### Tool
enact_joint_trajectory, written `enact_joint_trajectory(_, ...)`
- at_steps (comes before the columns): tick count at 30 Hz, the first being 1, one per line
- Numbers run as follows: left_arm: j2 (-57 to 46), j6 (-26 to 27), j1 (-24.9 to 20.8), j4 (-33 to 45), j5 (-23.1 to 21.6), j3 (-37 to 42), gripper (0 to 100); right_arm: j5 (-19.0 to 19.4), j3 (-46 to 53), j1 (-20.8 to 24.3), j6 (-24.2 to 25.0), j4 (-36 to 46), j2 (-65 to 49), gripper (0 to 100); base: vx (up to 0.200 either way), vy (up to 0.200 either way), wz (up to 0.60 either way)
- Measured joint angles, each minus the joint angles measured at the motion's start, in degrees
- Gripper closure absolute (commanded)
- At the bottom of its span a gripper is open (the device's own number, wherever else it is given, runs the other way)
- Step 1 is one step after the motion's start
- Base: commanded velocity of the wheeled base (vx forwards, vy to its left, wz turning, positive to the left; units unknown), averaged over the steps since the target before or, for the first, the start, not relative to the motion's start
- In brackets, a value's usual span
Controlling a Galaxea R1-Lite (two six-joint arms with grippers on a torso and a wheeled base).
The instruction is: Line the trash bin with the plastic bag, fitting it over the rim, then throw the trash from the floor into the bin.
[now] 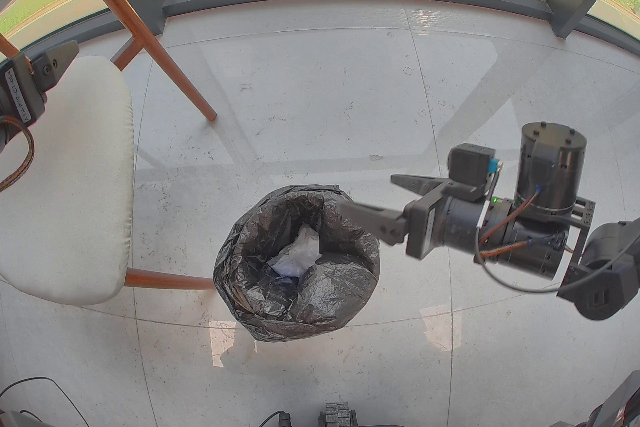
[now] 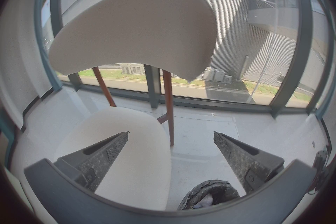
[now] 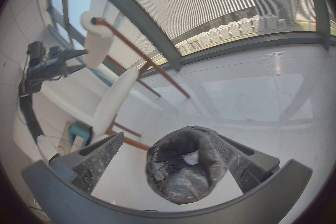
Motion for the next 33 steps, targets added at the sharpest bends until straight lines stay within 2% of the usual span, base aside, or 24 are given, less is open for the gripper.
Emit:
enact_joint_trajectory(6, 0.0, -11.3, 1.2, 0.4, 6.5, -0.2, 0, -2.9, 2.6, -8.4, 3.2, 0.8, -4.6, 0, 0.000, 0.000, 0.00)
enact_joint_trajectory(10, 0.0, -18.1, 2.0, 0.4, 10.1, 0.2, 0, -3.3, 5.6, -11.6, 3.9, 1.5, -8.2, 0, 0.000, 0.000, 0.00)
enact_joint_trajectory(14, -0.5, -20.4, 4.7, 0.4, 11.0, 2.3, 0, -3.4, 7.5, -13.2, 4.2, 1.8, -10.9, 0, 0.000, 0.000, 0.00)
enact_joint_trajectory(21, -4.0, -23.8, 19.9, 0.5, 9.6, 10.1, 0, -3.6, 8.7, -15.2, 4.3, 2.0, -13.4, 0, 0.000, 0.000, 0.00)
enact_joint_trajectory(23, -6.4, -25.1, 25.7, 1.5, 9.0, 13.6, 0, -3.9, 9.0, -15.9, 4.3, 2.0, -13.7, 0, 0.000, 0.000, 0.00)
enact_joint_trajectory(26, -11.1, -26.8, 31.9, 4.2, 8.6, 17.7, 0, -4.9, 9.3, -16.9, 4.3, 2.1, -13.7, 0, 0.000, 0.000, 0.00)
enact_joint_trajectory(29, -17.7, -28.2, 35.8, 10.6, 8.3, 21.4, 0, -5.7, 9.7, -18.4, 4.3, 2.1, -13.7, 0, 0.000, 0.000, 0.00)
enact_joint_trajectory(33, -27.5, -29.4, 37.9, 20.7, 7.8, 25.0, 0, -6.5, 10.6, -20.8, 4.3, 2.2, -13.7, 0, 0.000, 0.000, 0.00)
